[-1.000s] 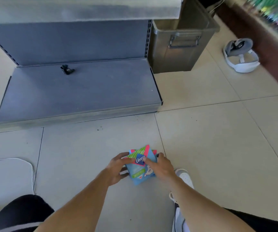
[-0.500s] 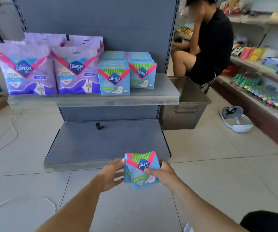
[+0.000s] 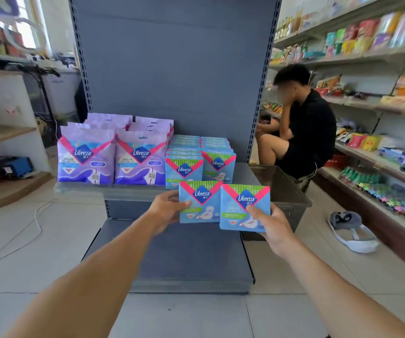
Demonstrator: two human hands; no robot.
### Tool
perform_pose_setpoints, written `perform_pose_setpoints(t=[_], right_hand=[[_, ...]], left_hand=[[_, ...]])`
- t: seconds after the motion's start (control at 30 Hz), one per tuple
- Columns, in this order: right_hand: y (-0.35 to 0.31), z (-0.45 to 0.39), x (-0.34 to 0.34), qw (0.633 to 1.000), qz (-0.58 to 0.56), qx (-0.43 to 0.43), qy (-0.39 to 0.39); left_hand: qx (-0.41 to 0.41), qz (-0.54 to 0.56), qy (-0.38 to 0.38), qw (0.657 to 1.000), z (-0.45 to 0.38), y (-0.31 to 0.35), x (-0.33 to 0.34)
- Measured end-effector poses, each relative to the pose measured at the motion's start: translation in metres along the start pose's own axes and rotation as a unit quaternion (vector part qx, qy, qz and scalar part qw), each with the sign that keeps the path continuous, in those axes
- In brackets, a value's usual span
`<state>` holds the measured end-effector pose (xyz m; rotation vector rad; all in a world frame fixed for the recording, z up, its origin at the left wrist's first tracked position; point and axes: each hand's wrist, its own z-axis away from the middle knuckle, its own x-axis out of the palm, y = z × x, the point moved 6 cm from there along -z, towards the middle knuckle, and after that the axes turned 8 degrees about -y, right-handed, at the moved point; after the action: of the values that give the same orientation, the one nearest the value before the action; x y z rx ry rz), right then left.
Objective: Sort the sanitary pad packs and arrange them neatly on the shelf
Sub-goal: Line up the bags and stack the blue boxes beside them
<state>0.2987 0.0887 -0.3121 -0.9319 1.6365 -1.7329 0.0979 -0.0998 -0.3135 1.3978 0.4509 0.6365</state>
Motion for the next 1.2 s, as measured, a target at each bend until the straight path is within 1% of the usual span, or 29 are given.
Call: perform_pose_setpoints(t=[0.13, 0.23, 0.37, 0.5, 0.73, 0.9, 0.97, 1.07, 1.2], right_hand=[[-0.029, -0.015, -0.02, 0.999, 0.006, -0.036, 0.02], [-0.038, -0.025, -0.031, 0.998, 0.016, -0.052, 0.023], [-0.041, -0.041, -0.045, 0.998, 0.012, -0.062, 0.021], [-0.045, -0.069, -0.055, 0.998, 0.015, -0.063, 0.003], [-0.048, -0.119, -0.054, 0.996, 0.017, -0.076, -0.041], [-0.035, -0.144, -0.056, 0.996, 0.018, -0.066, -0.058], [-0.031, -0.15, -0.059, 0.996, 0.022, -0.062, -0.064], [-0.028, -0.156, -0.061, 0.995, 0.028, -0.061, -0.072], [-0.033, -0.161, -0.066, 0.995, 0.037, -0.066, -0.071]], left_hand=[[0.07, -0.075, 0.051, 0.993, -0.013, 0.049, 0.02], [0.088, -0.117, 0.067, 0.987, -0.027, 0.062, 0.037], [0.096, -0.189, 0.105, 0.972, -0.045, 0.065, 0.053], [0.098, -0.269, 0.157, 0.945, -0.063, 0.068, 0.067], [0.089, -0.319, 0.215, 0.919, -0.091, 0.067, 0.07], [0.072, -0.376, 0.231, 0.895, -0.104, 0.065, 0.081], [0.067, -0.413, 0.233, 0.878, -0.107, 0.065, 0.086], [0.068, -0.474, 0.243, 0.843, -0.107, 0.066, 0.092], [0.087, -0.537, 0.284, 0.79, -0.103, 0.071, 0.095]])
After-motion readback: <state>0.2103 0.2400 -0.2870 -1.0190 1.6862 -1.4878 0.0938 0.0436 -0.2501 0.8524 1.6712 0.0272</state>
